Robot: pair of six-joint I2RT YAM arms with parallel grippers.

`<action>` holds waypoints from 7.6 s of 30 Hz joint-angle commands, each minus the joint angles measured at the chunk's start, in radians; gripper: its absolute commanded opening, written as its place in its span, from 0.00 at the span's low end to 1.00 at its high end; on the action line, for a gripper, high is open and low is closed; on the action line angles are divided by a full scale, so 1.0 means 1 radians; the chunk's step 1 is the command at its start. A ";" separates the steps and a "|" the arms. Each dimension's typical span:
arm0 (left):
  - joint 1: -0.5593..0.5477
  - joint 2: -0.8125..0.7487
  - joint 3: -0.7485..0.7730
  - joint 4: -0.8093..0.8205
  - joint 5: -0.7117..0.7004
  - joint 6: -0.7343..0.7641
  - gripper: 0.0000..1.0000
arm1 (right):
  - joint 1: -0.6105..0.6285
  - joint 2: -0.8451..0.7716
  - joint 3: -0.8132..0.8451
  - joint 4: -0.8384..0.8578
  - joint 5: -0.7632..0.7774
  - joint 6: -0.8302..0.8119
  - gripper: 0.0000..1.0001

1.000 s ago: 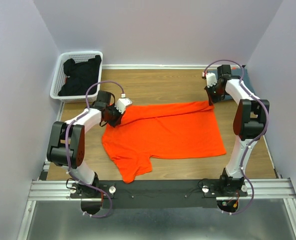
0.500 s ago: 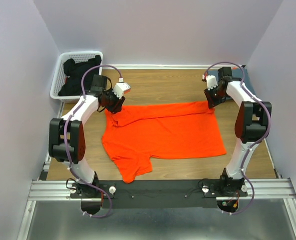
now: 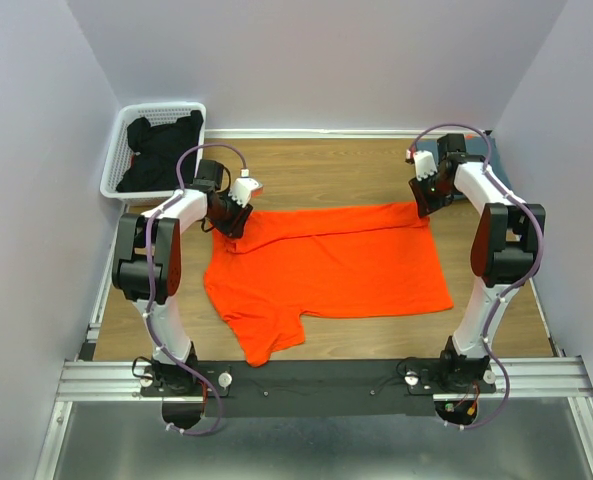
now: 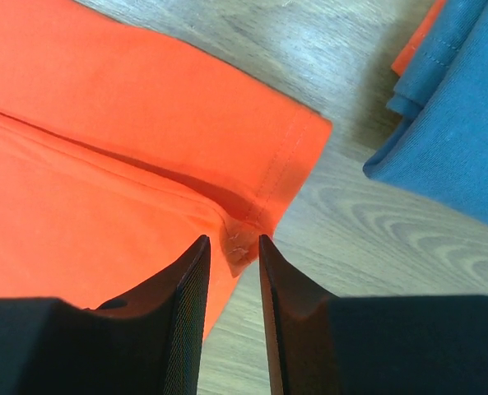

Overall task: Fold and stack the t-shirts
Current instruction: Fold the tshirt

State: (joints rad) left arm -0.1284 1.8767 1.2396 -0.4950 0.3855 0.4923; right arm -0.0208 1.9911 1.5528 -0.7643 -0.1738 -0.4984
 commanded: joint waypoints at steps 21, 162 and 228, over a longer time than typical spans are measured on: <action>0.013 -0.042 0.008 -0.027 -0.100 -0.009 0.54 | -0.004 0.078 0.070 -0.067 -0.027 -0.003 0.38; 0.087 0.255 0.411 -0.125 -0.317 0.078 0.00 | 0.076 0.385 0.349 -0.035 0.168 0.109 0.22; 0.013 -0.355 -0.107 -0.407 0.039 0.328 0.65 | 0.113 -0.414 -0.287 -0.202 0.049 -0.192 0.51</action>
State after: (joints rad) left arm -0.1074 1.5494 1.2591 -0.8112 0.3843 0.7250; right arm 0.0887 1.6093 1.4120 -0.8890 -0.1944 -0.5617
